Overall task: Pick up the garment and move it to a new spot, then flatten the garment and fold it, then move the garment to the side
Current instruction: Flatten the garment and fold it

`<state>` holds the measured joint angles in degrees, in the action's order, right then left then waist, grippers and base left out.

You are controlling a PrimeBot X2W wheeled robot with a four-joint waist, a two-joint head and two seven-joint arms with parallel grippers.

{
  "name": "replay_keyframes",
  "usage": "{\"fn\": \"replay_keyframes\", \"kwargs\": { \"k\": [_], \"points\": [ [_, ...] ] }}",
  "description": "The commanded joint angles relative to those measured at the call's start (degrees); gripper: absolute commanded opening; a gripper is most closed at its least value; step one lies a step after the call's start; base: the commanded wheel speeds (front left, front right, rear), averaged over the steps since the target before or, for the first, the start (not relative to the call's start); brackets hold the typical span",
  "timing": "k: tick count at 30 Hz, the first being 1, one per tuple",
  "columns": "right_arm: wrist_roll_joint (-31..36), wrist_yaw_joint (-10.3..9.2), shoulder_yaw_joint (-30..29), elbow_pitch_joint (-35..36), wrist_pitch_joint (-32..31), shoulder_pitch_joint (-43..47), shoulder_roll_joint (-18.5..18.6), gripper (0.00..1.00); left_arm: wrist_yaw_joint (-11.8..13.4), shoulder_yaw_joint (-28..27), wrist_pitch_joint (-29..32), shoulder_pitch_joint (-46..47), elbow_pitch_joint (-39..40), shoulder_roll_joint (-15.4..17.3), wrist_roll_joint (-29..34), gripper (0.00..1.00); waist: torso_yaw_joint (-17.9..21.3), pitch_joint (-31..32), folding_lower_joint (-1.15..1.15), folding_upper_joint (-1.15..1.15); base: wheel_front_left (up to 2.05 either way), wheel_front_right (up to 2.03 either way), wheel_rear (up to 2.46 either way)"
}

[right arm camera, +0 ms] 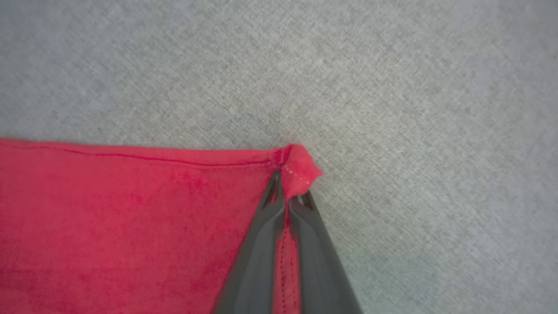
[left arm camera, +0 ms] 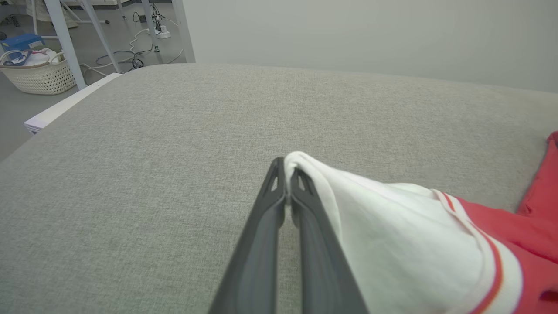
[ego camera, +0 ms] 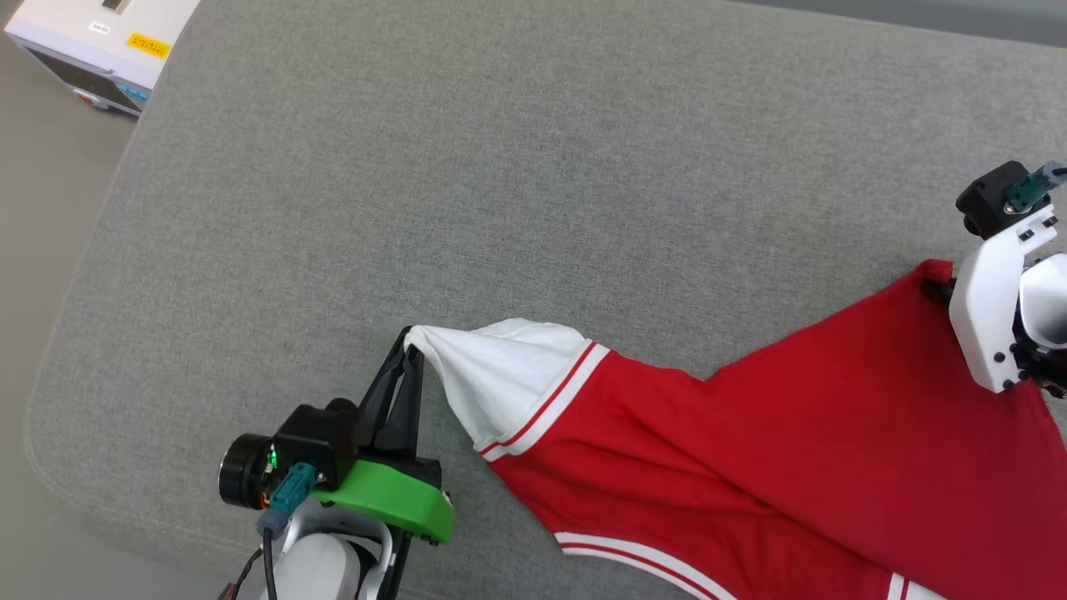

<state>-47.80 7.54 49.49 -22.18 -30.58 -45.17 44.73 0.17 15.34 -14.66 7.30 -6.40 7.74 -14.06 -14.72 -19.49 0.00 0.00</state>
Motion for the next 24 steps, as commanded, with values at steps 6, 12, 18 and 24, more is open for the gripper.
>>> {"fn": "replay_keyframes", "kwargs": {
  "k": [6, 12, 18, 24],
  "points": [
    [-1.77, -0.05, -2.07, 2.93, 10.67, 0.91, 0.91, 0.0, -0.33, -1.85, -0.33, -1.27, 1.22, 1.48, 0.39, 0.0, 2.81, 6.21, 0.0, 0.0, 0.0, 0.0, 0.0],
    [-1.57, -0.05, -6.37, 6.16, 16.76, 1.79, 1.89, 0.0, -0.34, -3.12, -0.18, 2.1, 4.1, 3.65, 1.32, 0.0, 5.4, 9.79, 0.0, 0.0, 0.0, 0.0, 0.0],
    [-0.71, -0.05, -14.11, 10.22, 20.46, 0.94, 1.0, 0.0, -2.1, -3.83, 2.4, 12.0, 8.11, 6.66, 2.11, 0.0, 8.04, 11.31, 0.0, 0.0, 0.0, 0.0, 0.0],
    [1.49, -0.05, -21.52, 13.44, 19.74, -1.22, 0.25, 0.0, -4.29, -2.8, 6.26, 24.7, 10.59, 8.96, 3.58, 0.0, 9.3, 9.74, 0.0, 0.0, 0.0, 0.0, 0.0]
  ]
}}
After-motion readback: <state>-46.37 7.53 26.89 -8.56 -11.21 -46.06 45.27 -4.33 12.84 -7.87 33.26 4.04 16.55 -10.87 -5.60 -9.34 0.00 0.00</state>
